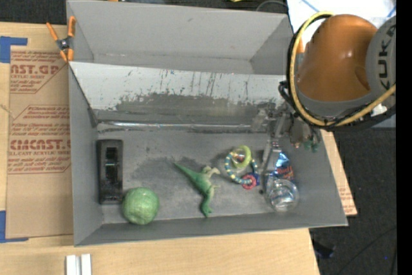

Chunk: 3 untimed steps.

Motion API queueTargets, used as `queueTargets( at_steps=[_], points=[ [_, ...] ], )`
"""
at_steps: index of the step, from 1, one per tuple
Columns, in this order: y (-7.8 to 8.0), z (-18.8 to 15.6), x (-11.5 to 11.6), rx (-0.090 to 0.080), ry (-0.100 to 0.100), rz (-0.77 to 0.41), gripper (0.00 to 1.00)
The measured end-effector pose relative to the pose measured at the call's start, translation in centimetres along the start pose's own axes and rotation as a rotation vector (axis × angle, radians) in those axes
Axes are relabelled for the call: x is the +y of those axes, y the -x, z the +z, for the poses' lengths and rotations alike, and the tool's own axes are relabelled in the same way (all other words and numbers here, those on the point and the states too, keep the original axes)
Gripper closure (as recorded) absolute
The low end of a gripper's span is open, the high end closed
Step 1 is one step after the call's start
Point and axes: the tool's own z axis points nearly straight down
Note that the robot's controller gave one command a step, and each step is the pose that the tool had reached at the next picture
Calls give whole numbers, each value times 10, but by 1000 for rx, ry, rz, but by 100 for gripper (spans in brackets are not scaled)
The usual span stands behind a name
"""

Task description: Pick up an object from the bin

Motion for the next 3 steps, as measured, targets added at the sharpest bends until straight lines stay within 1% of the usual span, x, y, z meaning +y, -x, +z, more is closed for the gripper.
queueTargets(
  at_steps=[1,2,3],
  points=[
    [29,38,-21,-7,2,143,0],
    [-16,38,-33,-5,1,175,0],
    [43,79,-66,-12,3,324,0]
  ],
)
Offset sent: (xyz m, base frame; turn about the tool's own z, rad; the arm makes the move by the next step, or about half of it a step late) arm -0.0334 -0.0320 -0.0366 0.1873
